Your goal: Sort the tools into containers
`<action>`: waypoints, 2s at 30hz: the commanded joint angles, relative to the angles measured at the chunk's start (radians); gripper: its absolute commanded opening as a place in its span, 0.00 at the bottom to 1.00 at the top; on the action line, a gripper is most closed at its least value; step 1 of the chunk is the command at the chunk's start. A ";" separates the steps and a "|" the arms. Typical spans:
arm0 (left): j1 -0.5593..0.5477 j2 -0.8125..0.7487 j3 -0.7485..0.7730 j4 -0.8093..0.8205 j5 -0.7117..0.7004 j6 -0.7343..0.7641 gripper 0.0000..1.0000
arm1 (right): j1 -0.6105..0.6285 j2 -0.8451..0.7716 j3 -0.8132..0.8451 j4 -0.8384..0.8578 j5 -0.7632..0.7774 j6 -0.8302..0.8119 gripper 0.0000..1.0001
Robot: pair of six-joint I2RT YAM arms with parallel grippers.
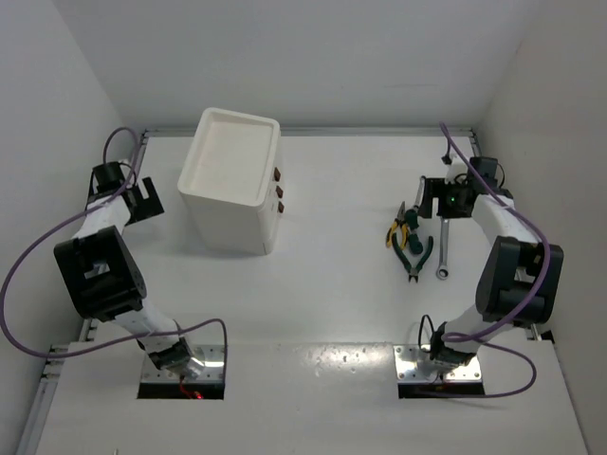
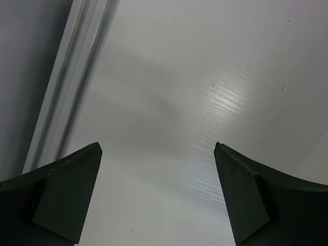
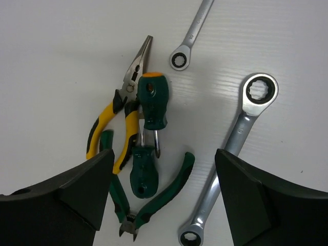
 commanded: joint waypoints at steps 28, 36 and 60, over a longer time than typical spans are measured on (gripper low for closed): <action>-0.296 -0.149 0.627 -0.027 0.429 0.028 0.99 | 0.015 0.023 0.123 -0.122 -0.237 -0.139 1.00; -0.562 -0.158 0.527 -0.037 0.085 -0.060 0.84 | 0.015 0.033 0.141 -0.113 -0.228 -0.120 1.00; -0.640 0.030 0.395 -0.097 0.039 -0.111 0.00 | 0.015 0.004 0.086 -0.067 -0.134 -0.062 0.98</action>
